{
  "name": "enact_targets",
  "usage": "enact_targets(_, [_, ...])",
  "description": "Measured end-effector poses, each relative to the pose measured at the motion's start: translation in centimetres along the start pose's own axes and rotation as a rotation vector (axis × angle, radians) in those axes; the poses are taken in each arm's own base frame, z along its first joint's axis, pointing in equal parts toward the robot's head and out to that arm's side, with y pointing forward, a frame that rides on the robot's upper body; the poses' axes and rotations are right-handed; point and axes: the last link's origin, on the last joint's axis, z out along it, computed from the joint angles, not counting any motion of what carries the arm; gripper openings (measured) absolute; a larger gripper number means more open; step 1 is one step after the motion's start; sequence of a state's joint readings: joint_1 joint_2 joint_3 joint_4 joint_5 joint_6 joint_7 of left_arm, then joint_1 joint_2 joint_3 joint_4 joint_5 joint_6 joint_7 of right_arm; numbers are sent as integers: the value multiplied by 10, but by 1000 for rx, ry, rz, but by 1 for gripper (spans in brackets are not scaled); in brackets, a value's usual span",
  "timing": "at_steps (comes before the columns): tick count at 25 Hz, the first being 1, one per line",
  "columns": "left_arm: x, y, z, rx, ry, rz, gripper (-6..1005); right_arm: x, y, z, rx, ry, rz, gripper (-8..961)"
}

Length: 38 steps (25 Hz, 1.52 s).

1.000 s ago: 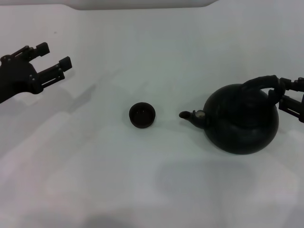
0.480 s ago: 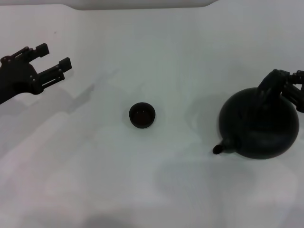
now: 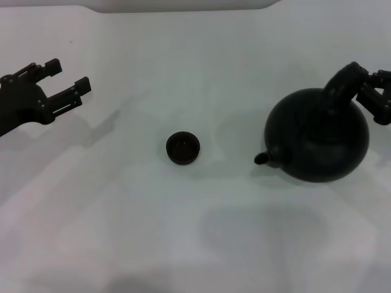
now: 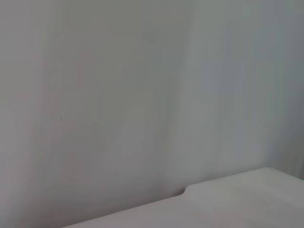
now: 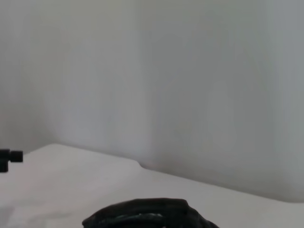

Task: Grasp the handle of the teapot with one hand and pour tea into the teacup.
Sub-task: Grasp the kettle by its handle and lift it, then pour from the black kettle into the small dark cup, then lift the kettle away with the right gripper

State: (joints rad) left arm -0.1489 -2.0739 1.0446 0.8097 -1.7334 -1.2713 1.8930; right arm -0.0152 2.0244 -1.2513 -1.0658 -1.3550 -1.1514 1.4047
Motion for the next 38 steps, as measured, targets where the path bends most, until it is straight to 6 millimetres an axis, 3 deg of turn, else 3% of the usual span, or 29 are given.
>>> enact_targets(15, [-12,0,-5,18,-13,-45,774,-23,37,62,183,33,-285,143])
enact_targets(28, [-18,-1,-10,44,-22,-37,770,-38,73,86,266,34,-433,132])
enact_targets(38, [-20,-2,-10,48,-29,-40,772,-38,96,95,268,50,-563,122])
